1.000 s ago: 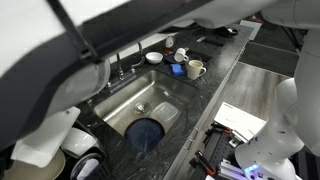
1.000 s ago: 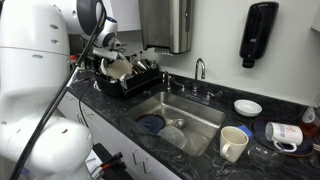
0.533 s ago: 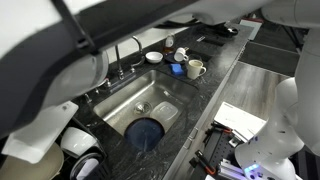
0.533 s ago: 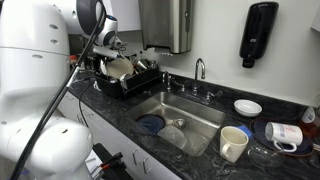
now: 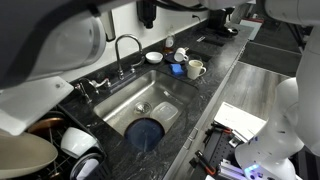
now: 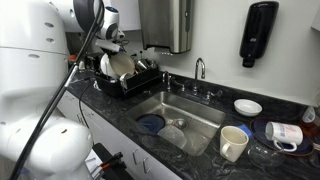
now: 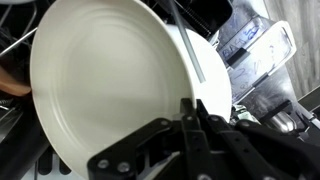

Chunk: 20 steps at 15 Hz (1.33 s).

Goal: Remove the beige plate from the dish rack and place it in the sink

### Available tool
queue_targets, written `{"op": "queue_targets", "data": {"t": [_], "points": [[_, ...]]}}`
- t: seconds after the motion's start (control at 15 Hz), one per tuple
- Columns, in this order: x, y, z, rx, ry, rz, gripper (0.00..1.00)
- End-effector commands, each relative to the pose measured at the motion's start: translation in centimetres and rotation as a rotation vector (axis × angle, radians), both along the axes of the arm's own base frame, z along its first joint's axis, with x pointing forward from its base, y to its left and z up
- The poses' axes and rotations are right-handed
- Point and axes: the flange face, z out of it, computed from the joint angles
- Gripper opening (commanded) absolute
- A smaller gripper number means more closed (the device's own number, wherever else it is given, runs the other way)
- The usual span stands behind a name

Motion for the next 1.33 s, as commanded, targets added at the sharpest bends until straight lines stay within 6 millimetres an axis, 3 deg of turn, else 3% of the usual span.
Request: {"op": "queue_targets", "data": {"t": [0.0,0.53,0.93,1.27], "points": [[0.9,-2.0,1.5,0.0,-0.012,-0.044,0.01],[0.2,-3.5,5.3,0.092,0.034,-0.044,0.01],[2.0,-9.1,8.2,0.085,0.028,-0.232,0.01],[2.3,-12.7,8.8,0.021,0.027,-0.357,0.01]]}}
